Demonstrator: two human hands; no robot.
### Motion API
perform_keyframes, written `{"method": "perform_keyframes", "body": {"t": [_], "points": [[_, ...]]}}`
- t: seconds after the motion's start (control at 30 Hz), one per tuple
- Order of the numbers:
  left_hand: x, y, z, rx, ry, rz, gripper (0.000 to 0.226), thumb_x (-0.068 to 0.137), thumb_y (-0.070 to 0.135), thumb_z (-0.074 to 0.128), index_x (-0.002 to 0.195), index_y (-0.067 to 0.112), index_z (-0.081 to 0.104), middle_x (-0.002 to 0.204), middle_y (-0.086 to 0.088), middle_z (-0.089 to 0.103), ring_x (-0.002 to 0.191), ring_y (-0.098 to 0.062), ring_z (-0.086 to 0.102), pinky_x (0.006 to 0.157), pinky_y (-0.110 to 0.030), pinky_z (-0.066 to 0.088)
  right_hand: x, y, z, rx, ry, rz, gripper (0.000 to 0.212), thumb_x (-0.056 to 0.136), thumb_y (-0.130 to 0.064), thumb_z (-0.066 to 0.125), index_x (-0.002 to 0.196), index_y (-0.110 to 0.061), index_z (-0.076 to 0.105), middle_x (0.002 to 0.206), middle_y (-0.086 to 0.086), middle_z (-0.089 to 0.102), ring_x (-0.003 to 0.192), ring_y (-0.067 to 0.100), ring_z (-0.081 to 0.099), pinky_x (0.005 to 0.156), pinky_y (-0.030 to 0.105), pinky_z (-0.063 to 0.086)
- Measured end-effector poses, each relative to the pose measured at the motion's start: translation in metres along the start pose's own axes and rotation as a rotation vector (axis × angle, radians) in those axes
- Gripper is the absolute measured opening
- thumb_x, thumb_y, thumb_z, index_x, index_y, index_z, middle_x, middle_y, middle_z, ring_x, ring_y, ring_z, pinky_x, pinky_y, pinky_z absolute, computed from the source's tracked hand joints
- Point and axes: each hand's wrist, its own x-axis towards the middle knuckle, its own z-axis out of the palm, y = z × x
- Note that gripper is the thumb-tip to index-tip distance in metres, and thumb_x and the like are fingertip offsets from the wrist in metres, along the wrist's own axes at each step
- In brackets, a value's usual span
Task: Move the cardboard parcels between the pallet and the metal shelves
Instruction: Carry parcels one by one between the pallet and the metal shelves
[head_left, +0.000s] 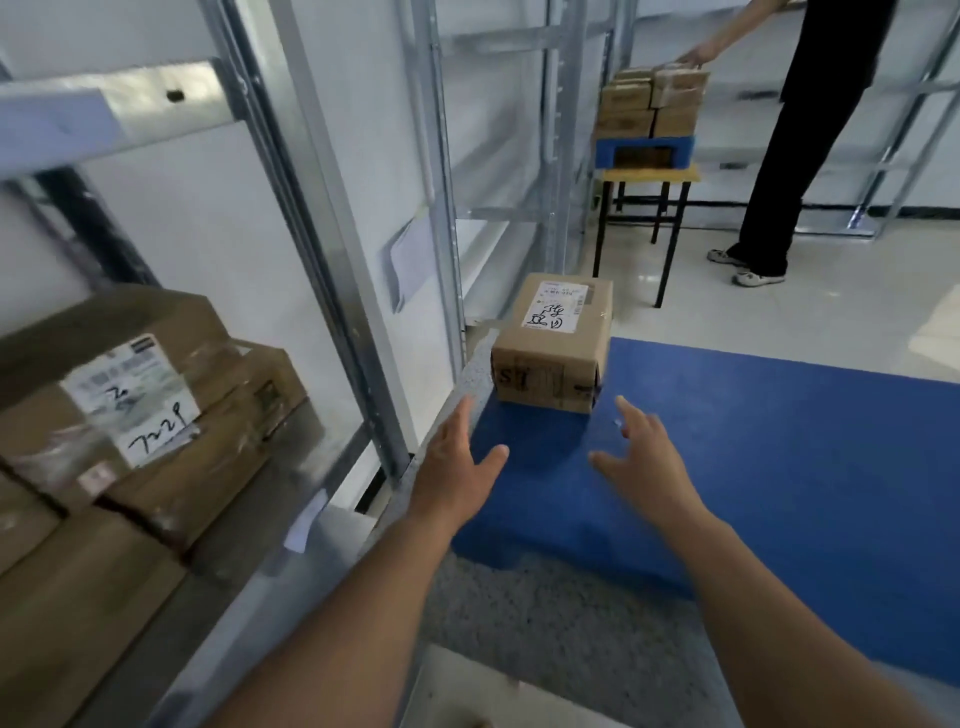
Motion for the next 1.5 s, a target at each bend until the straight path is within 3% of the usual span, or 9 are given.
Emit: {"method": "perform_keyframes", "body": {"t": [0.07,0.17,0.47,0.63,0.8,0.9,1.2,1.33,1.5], "points": [[-0.036,0.006,-0.005,0.038,0.048,0.009,0.074,0.089,0.040,0.056,0.149,0.028,0.015,0.155,0.002,0.022,0.140,-0.018,0.026,0.109,-0.036,0.028,-0.028,-0.009,-0.005,-0.012,-0.012,-0.068,0.069,0.086,-0.025,0.066,0.145,-0.021,0.031,0.141,0.005,0.038,0.129,0.021,0.039,0.091,0.032,0.041],[-0.086,0.010,-0.013,0.083,0.129,-0.012,0.071,0.090,0.043,0.055,0.149,0.026,0.018,0.155,0.001,0.023,0.140,-0.020,0.026,0.108,-0.038,0.029,-0.068,-0.021,-0.006,-0.069,-0.052,-0.146,0.067,0.088,-0.028,0.064,0.146,-0.018,0.031,0.147,0.006,0.033,0.135,0.022,0.033,0.105,0.036,0.035],[-0.213,-0.008,-0.051,0.071,0.356,-0.161,0.067,0.091,0.041,0.054,0.148,0.027,0.022,0.156,0.004,0.019,0.142,-0.015,0.017,0.114,-0.042,0.022,-0.158,-0.069,0.020,-0.048,-0.099,-0.436,0.053,0.090,-0.030,0.062,0.139,-0.020,0.045,0.144,0.003,0.041,0.130,0.019,0.039,0.098,0.032,0.037],[-0.257,-0.021,-0.075,0.074,0.494,-0.197,0.065,0.089,0.039,0.057,0.146,0.024,0.028,0.152,0.000,0.029,0.139,-0.018,0.025,0.112,-0.042,0.027,-0.195,-0.099,0.040,0.005,-0.142,-0.567,0.048,0.090,-0.035,0.060,0.135,-0.024,0.048,0.141,0.000,0.044,0.123,0.016,0.045,0.090,0.025,0.036],[-0.305,-0.037,-0.094,0.113,0.603,-0.254,0.067,0.088,0.047,0.055,0.146,0.028,0.027,0.153,0.003,0.028,0.138,-0.016,0.027,0.111,-0.039,0.029,-0.237,-0.124,0.058,0.005,-0.217,-0.655,0.047,0.091,-0.041,0.055,0.135,-0.027,0.045,0.144,0.000,0.041,0.126,0.017,0.045,0.098,0.036,0.046],[-0.349,-0.048,-0.109,0.117,0.668,-0.304,0.068,0.088,0.049,0.054,0.146,0.028,0.026,0.154,0.004,0.026,0.139,-0.015,0.026,0.111,-0.036,0.027,-0.273,-0.141,0.073,-0.025,-0.228,-0.726,0.045,0.092,-0.042,0.054,0.133,-0.024,0.048,0.140,0.001,0.046,0.124,0.017,0.047,0.094,0.028,0.041],[-0.539,-0.070,-0.163,0.203,0.904,-0.458,0.069,0.088,0.047,0.057,0.146,0.021,0.030,0.154,-0.002,0.025,0.140,-0.017,0.024,0.114,-0.035,0.025,-0.433,-0.198,0.118,0.008,-0.422,-0.948,0.047,0.092,-0.042,0.053,0.132,-0.018,0.050,0.135,0.004,0.051,0.124,0.018,0.044,0.098,0.028,0.030],[-0.635,-0.070,-0.173,0.325,0.992,-0.507,0.068,0.088,0.046,0.058,0.144,0.017,0.034,0.151,-0.007,0.031,0.138,-0.021,0.031,0.112,-0.029,0.023,-0.518,-0.215,0.126,0.019,-0.499,-1.079,0.050,0.093,-0.044,0.051,0.136,-0.019,0.048,0.140,0.002,0.047,0.129,0.016,0.039,0.098,0.024,0.025],[-0.748,-0.076,-0.176,0.430,1.069,-0.664,0.070,0.087,0.051,0.054,0.145,0.018,0.033,0.154,-0.006,0.025,0.140,-0.021,0.025,0.113,-0.034,0.020,-0.625,-0.228,0.132,0.025,-0.611,-1.197,0.051,0.094,-0.043,0.048,0.141,-0.023,0.042,0.146,-0.002,0.039,0.133,0.014,0.032,0.105,0.026,0.025]]}}
